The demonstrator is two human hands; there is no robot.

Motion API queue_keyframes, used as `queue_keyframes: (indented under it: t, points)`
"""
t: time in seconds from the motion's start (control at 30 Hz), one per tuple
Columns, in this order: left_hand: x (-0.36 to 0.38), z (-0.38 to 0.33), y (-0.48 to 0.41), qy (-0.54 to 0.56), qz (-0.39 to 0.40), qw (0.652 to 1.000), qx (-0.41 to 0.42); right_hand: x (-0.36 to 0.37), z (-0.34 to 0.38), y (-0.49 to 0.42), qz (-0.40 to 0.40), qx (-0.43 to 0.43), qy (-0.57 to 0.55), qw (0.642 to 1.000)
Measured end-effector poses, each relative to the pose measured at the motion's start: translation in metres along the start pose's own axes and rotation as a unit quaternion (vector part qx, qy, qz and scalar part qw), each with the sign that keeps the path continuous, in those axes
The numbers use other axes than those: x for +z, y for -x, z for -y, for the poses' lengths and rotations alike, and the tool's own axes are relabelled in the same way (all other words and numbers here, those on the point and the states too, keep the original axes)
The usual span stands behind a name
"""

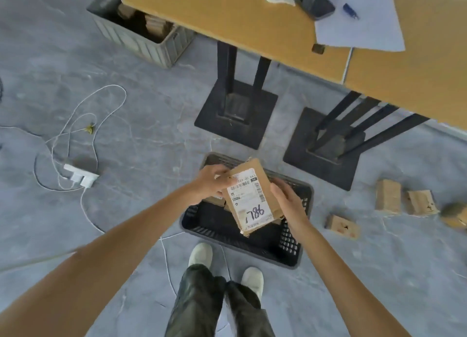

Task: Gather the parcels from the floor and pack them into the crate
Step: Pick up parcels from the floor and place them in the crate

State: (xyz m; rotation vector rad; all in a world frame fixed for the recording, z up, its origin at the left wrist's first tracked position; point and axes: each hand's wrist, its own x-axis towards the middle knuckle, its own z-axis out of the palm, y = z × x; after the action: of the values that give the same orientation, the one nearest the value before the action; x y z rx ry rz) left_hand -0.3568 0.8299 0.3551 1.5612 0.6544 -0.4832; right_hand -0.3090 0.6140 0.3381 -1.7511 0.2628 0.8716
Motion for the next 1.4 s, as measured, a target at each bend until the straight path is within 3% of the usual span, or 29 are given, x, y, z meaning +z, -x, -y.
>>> queue_keyframes:
  t: [0.1,0.2,0.33,0.47,0.6,0.7,0.83,0.9,1.0,1.23,1.4]
  points:
    - [0.007,0.085,-0.056,0.088,-0.072,0.992,-0.062,0.027,-0.068,-0.059,-0.054,0.059,-0.06,0.995]
    - [0.019,0.176,-0.107,0.032,-0.104,0.986,-0.123,0.06,-0.144,-0.109,-0.019,0.121,-0.119,0.985]
    - [0.03,0.271,-0.15,-0.179,-0.072,0.964,-0.182,0.098,-0.22,-0.166,-0.017,0.129,-0.007,0.992]
    - [0.032,0.328,-0.183,-0.31,-0.045,0.927,-0.207,0.127,-0.27,-0.213,0.015,0.146,0.157,0.977]
    - [0.038,0.359,-0.211,-0.485,-0.021,0.846,-0.219,0.153,-0.3,-0.254,0.019,0.107,0.235,0.966]
    - [0.039,0.373,-0.226,-0.469,-0.022,0.846,-0.252,0.169,-0.316,-0.276,-0.009,0.119,0.246,0.962]
    - [0.036,0.378,-0.234,-0.436,-0.064,0.864,-0.242,0.169,-0.337,-0.288,-0.08,0.191,0.14,0.968]
    - [0.035,0.376,-0.232,-0.431,-0.044,0.873,-0.225,0.167,-0.343,-0.285,-0.09,0.226,0.075,0.967]
    - [0.034,0.364,-0.218,-0.43,0.003,0.873,-0.229,0.165,-0.333,-0.27,-0.064,0.237,0.085,0.966]
    - [0.02,0.268,-0.164,-0.447,0.024,0.884,-0.133,0.127,-0.226,-0.205,-0.076,0.118,0.177,0.974]
    - [0.013,0.122,-0.112,-0.447,-0.01,0.894,-0.037,0.087,-0.089,-0.134,-0.076,0.024,0.175,0.981]
